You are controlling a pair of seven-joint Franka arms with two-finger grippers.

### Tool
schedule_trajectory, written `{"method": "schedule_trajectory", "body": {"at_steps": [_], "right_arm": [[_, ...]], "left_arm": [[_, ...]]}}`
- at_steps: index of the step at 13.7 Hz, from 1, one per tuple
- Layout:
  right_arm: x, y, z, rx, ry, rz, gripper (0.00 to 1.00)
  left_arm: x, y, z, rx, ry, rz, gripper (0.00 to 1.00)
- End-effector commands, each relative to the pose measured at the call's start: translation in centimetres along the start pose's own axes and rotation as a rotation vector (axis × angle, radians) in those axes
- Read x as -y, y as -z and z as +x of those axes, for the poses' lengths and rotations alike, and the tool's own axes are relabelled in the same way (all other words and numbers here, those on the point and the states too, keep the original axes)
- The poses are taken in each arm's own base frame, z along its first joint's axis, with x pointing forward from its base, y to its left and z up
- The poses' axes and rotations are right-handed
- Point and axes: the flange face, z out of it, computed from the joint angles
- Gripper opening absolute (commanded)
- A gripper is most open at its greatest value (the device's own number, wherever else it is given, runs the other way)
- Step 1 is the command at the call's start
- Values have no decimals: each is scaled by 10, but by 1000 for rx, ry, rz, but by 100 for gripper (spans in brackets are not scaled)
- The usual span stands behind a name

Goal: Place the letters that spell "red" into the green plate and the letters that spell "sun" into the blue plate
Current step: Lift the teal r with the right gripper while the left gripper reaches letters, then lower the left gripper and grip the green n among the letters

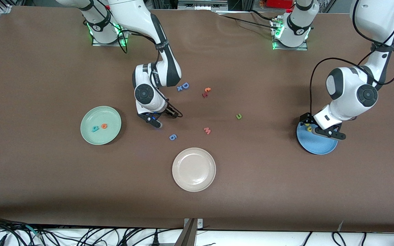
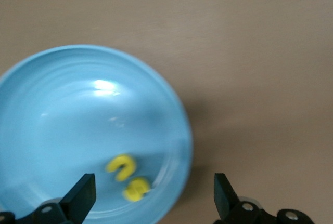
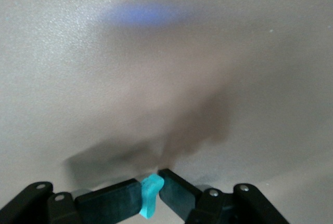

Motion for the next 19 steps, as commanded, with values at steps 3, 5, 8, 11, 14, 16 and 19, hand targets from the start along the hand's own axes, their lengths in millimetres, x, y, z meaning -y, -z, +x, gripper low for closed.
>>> {"method": "schedule_trajectory", "body": {"at_steps": [3,5,8,11,14,16,19], "right_arm": [[-4,-6,-5,2,-12,8,20],[-3,-4,-5,4,-11,9,20],[-2,3,-5,4,-7,17,20],[-3,8,-3,5,-4,14,20],[-6,18,1,18,-5,0,20],[-7,23,4,23,-3,-9,20],[-7,22,3,25,-3,-12,20]], "left_arm": [[-70,-24,23,6,133,-71,100],[-99,-24,25,13,201,-66,100],[-159,-31,23,35,356,-56,100],[-197,-34,19,30,421,21,100],[-237,-37,14,18,511,55,100],[-239,-41,18,22,562,49,100],[-264,-44,21,14,618,45,100]]}}
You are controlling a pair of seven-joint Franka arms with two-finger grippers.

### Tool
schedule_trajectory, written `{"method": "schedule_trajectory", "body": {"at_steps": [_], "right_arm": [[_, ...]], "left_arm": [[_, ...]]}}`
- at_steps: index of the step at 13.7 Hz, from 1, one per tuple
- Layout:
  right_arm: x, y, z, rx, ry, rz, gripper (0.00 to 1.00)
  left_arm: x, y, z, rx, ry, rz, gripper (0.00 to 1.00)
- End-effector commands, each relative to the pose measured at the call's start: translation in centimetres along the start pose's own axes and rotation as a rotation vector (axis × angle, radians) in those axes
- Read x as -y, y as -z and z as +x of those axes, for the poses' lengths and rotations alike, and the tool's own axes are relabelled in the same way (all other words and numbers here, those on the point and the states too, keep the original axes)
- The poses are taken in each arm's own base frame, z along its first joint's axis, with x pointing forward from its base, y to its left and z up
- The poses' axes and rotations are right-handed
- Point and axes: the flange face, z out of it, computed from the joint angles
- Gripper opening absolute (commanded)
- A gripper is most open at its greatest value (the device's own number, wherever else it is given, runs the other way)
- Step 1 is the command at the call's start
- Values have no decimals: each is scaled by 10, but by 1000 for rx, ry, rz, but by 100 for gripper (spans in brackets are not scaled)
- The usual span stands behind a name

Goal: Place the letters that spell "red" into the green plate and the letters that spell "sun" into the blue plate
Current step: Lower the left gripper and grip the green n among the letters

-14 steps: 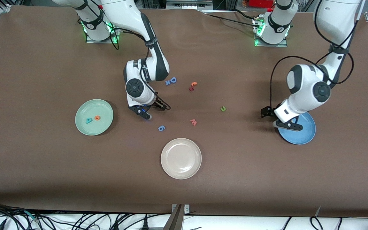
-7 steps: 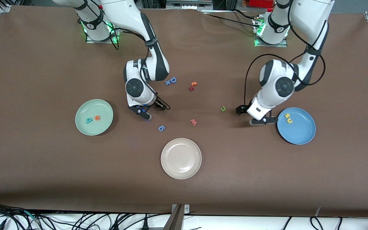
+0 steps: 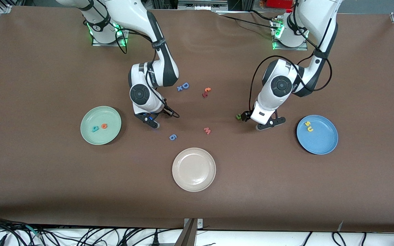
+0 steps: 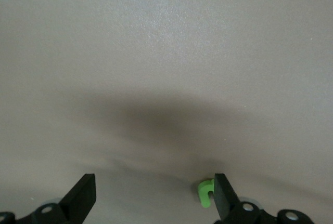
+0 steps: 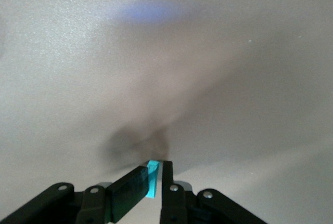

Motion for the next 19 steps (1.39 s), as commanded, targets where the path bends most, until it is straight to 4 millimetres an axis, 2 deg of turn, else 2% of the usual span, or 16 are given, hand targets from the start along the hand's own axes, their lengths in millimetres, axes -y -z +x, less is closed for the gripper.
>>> {"method": "schedule_trajectory", "body": {"at_steps": [1,3,9,12,19], "right_arm": [[-3,0,-3,3,8,-14,19],[-3,0,-3,3,8,-14,17],[-4,-7,-3,-5,10,-21,17],[-4,-12,-3,-10,14,-28,17],[-5,-24,-1,-32,14,-36,18]], "left_arm": [[-23,-8,-3,-13,60,3,100],[-36,-11,-10,-16,80,1,100],[-41,-30,-16,-17,85,2,100],[-42,-30,-18,-17,103,2,100],[-54,-38,-37,-9,130,14,100]]}}
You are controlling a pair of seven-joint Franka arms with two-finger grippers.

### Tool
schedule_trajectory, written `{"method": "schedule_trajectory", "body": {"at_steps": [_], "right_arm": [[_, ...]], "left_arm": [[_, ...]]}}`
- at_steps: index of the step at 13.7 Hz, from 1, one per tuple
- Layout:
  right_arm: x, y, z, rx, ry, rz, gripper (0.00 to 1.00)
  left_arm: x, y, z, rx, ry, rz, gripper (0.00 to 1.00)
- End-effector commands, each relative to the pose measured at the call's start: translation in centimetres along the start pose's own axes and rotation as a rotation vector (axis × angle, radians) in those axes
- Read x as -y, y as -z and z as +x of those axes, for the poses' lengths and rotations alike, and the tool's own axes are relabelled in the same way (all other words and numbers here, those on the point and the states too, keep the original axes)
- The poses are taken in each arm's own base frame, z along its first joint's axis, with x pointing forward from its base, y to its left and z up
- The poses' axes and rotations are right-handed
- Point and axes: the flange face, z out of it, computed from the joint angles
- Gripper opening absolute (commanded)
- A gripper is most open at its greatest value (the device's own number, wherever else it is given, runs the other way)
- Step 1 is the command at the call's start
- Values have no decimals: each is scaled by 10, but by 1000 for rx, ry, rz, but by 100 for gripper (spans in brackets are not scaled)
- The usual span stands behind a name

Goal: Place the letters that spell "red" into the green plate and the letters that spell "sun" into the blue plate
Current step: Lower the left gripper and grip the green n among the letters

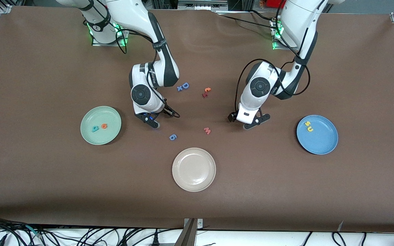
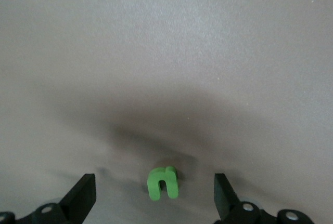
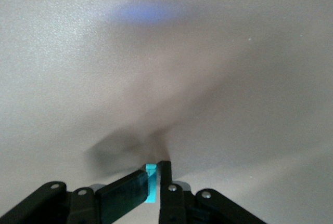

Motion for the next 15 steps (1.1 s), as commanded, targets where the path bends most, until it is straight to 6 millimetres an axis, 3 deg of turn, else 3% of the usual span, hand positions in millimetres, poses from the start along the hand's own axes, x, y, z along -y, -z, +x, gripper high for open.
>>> {"method": "schedule_trajectory", "body": {"at_steps": [1,6,10,11,15], "right_arm": [[-6,-19,2,-36,8,-21,18],[-1,-22,-1,-50,10,-2,19],[3,-19,0,-64,9,21,20],[3,-19,0,-67,10,23,20],[3,-21,1,-71,11,22,19]], "left_arm": [[-7,0,-6,-12,14,2,100],[-5,-6,-7,-6,17,11,99],[-5,-9,-8,-4,47,15,52],[-5,-9,-8,-4,50,15,46],[-5,-8,-9,-5,62,14,34]]}}
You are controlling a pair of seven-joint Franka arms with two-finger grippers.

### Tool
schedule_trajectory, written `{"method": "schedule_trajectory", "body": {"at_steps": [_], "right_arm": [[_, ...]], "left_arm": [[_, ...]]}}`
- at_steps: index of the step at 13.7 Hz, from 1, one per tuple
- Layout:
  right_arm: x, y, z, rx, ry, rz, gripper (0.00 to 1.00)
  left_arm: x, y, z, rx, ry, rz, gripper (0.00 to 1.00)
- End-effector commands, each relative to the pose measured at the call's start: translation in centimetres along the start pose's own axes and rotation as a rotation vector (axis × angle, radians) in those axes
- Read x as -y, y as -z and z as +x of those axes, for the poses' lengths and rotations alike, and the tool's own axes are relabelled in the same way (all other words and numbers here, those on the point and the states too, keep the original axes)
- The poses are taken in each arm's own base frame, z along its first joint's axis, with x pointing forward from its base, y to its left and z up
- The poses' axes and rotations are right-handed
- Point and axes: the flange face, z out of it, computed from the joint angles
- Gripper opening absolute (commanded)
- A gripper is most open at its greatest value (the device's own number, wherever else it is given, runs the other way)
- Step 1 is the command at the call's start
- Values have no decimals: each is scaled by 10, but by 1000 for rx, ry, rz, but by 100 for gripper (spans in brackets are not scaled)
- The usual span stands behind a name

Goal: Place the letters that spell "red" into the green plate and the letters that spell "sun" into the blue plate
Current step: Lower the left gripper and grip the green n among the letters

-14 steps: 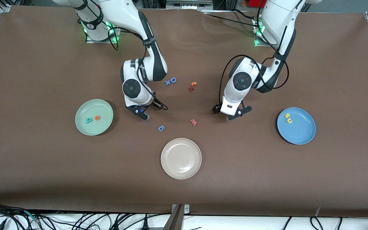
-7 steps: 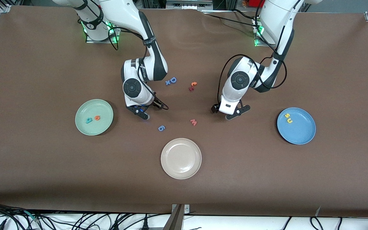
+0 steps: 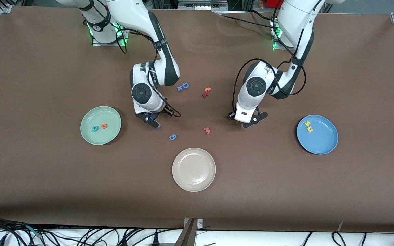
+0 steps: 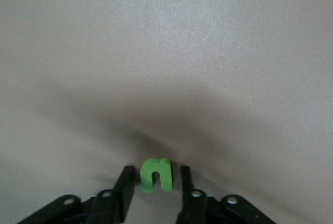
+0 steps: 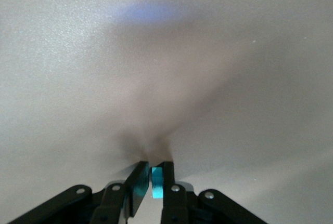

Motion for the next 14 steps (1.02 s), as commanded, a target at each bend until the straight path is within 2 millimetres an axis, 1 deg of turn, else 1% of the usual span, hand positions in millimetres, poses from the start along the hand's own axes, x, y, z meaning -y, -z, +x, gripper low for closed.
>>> {"method": "schedule_trajectory", "body": {"at_steps": [1,3,4,6,9,10,13,14], "right_arm": [[2,-21,3,-52,6,10,16],[2,-21,3,-53,6,11,3],[2,-21,2,-53,7,11,0],[2,-21,2,-51,4,9,0],[3,-15,1,-46,9,14,0],[4,-5,-1,-41,14,25,0],[-10,34,17,20,2,-29,0],[-12,53,22,23,17,-48,0]], "left_arm": [[0,-2,-2,-6,12,11,33],[0,-2,-2,-7,12,10,28],[0,-2,-2,-7,12,10,27],[0,-2,-1,-6,13,11,22],[0,0,1,-7,16,8,18],[0,0,1,-7,16,8,16],[-1,2,4,-10,13,4,15],[0,3,7,-10,7,4,15]]}}
